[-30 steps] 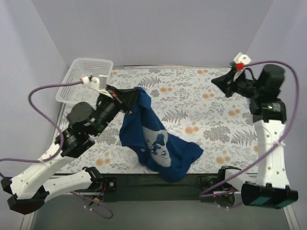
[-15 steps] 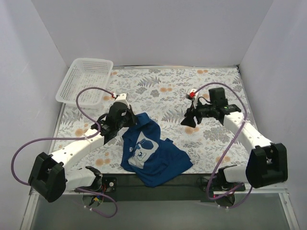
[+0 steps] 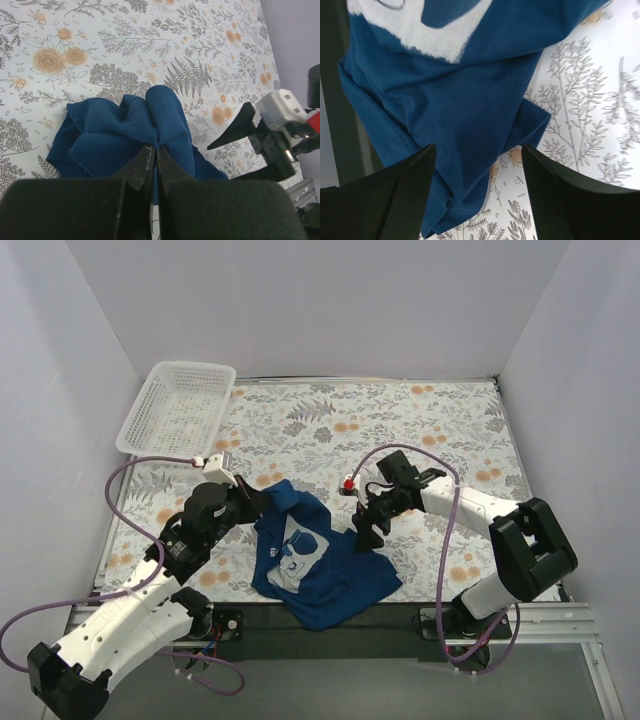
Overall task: Fold and stack the t-shirts
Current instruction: Flatten the tshirt out
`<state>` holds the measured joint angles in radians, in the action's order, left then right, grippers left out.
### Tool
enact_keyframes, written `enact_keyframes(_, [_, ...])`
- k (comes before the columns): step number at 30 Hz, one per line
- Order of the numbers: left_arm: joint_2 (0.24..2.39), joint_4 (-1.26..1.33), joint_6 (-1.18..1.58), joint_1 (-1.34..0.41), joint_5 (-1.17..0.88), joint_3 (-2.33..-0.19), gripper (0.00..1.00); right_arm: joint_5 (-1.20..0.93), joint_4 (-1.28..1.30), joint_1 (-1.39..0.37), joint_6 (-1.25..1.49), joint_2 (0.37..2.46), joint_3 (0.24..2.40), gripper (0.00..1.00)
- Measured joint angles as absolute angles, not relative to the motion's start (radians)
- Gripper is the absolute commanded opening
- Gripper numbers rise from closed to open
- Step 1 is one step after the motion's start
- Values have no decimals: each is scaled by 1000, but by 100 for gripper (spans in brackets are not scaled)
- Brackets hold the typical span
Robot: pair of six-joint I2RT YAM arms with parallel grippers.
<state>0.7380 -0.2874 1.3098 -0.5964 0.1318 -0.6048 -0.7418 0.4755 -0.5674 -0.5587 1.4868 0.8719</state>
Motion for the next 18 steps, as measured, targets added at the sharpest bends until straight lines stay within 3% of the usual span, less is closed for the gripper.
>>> enact_keyframes(2, [705, -307, 1326, -596, 131, -592, 0, -711, 476, -595, -557, 1528, 872, 57])
enact_keyframes(5, [670, -331, 1348, -596, 131, -578, 0, -673, 476, -620, -557, 1583, 873, 28])
enact_keyframes(6, [665, -337, 1353, -596, 131, -576, 0, -665, 479, -626, -557, 1596, 874, 2])
enact_keyframes(12, [649, -354, 1372, -596, 126, -564, 0, -640, 524, -617, -570, 1547, 889, 1])
enact_keyframes(18, [656, -360, 1365, -596, 118, -566, 0, -597, 554, -404, -653, 1196, 903, 1])
